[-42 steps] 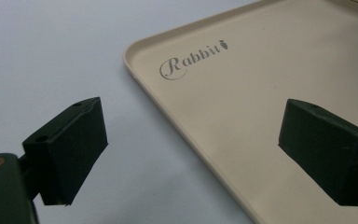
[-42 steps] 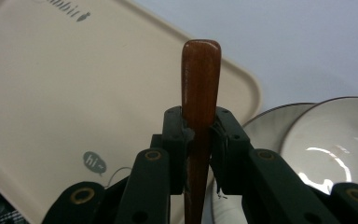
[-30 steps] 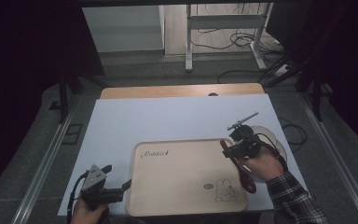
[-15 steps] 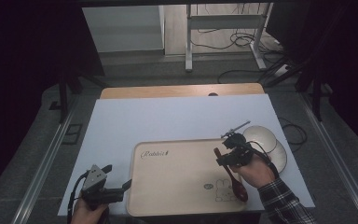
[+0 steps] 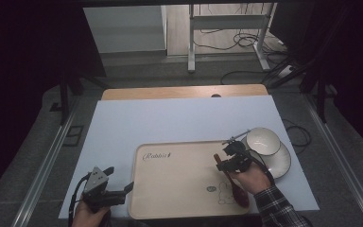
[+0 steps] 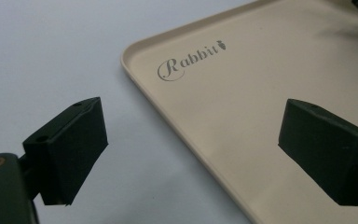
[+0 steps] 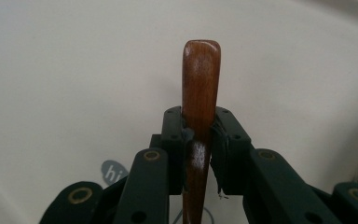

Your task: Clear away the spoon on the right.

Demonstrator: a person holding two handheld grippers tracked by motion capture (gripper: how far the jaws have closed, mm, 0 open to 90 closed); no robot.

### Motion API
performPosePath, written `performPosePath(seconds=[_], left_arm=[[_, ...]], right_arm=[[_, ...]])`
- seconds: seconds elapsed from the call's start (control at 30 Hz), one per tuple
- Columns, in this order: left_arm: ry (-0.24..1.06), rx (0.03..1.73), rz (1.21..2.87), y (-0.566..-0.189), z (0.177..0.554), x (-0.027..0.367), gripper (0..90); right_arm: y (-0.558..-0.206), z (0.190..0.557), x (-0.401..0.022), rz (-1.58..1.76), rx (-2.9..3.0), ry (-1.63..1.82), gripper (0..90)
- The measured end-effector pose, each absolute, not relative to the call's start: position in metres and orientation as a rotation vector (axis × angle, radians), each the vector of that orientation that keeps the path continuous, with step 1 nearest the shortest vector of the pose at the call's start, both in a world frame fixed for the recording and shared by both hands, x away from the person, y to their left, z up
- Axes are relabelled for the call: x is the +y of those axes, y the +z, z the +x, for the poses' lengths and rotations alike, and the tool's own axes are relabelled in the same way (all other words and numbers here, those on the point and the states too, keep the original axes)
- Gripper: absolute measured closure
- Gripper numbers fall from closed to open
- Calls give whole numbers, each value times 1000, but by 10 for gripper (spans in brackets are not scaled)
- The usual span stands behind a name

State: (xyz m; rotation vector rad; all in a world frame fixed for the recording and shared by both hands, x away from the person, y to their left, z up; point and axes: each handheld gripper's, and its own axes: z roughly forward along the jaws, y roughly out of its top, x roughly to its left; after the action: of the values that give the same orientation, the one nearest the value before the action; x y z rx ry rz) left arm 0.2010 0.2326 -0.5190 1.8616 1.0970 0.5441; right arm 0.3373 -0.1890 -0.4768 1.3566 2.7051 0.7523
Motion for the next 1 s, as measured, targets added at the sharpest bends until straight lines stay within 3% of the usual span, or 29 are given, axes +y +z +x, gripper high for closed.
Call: performPosePath(seconds=[0.1, 0.2, 0.33, 0.43, 0.63, 1.0], left_arm=[[544, 1096, 1862, -519, 201, 233, 76], [545, 1095, 1862, -519, 201, 232, 77], [546, 1093, 1864, -519, 201, 232, 77], [547, 1092, 1864, -519, 201, 232, 77], [549, 1091, 1865, -519, 201, 232, 77], [548, 1078, 1863, -519, 200, 232, 77]], right_arm=[[-484, 338, -191, 1362, 2691, 768, 754], [-488, 337, -192, 1338, 2673, 768, 686], [-482, 333, -195, 1275, 2645, 778, 687], [-478, 327, -197, 1212, 2627, 811, 723], [-484, 314, -195, 1111, 2619, 862, 892], [-499, 304, -190, 1029, 2675, 804, 896]])
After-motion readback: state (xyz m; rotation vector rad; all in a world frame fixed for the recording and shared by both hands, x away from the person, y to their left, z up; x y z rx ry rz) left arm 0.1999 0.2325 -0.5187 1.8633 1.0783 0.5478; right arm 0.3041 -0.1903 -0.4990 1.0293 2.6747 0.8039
